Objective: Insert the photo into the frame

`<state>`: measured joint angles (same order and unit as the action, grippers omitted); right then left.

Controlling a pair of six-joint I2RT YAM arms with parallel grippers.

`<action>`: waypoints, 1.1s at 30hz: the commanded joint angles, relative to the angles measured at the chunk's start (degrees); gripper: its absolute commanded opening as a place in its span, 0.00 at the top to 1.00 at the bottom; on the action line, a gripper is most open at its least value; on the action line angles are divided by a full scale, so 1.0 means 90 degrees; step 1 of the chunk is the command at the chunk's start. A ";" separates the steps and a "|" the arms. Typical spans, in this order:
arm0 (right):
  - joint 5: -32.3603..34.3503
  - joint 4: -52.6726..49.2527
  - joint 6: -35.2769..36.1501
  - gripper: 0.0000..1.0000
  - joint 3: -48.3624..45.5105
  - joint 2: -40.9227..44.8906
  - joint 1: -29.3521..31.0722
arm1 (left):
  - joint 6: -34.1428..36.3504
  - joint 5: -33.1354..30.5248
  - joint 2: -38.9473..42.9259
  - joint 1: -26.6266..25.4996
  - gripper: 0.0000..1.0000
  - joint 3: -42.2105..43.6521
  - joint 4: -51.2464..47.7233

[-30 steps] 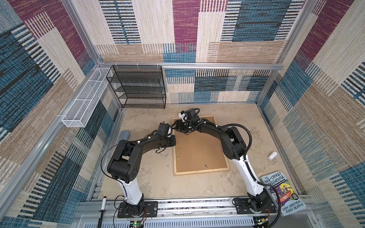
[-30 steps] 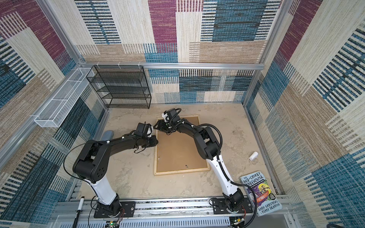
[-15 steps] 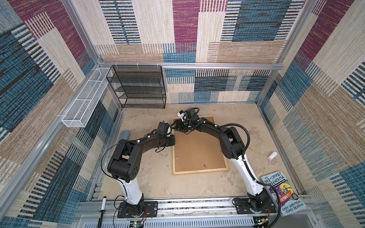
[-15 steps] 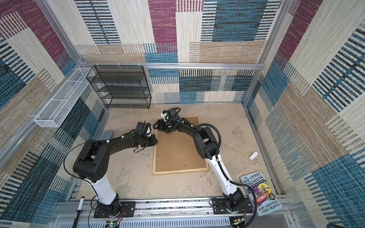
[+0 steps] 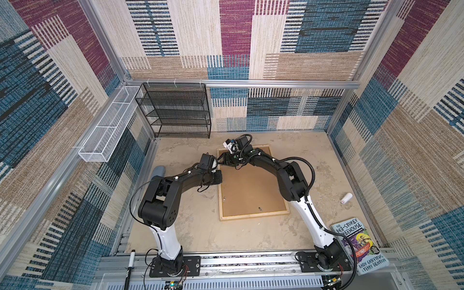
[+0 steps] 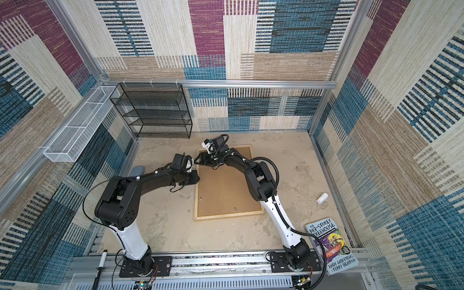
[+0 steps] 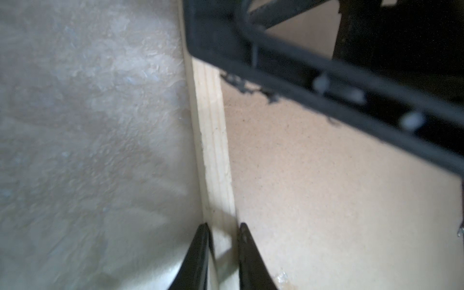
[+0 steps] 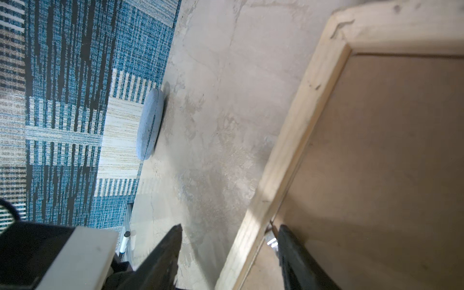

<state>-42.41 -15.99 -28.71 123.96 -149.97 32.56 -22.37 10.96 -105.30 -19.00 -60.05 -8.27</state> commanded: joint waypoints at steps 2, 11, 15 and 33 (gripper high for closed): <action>-0.0078 -0.0391 0.0309 0.38 -0.0353 -0.0041 0.0094 | 0.0462 0.0384 -0.0155 -0.0017 0.80 0.0024 -0.0233; 0.0541 -0.0294 0.0392 0.39 -0.0702 0.0302 0.0084 | 0.0464 0.0370 -0.0196 0.0022 0.77 -0.0056 -0.0301; 0.0700 -0.0106 0.0319 0.36 -0.0860 0.0550 0.0026 | 0.0474 0.0220 -0.0094 0.0022 0.70 -0.0095 -0.0408; 0.0893 0.1248 0.0298 0.28 -0.3760 0.2972 -0.0082 | -0.0138 0.0012 0.1884 -0.0039 0.58 0.1069 -0.0516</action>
<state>-34.94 -8.73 -25.71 94.28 -126.56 31.77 -20.93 10.59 -91.77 -19.05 -52.82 -11.86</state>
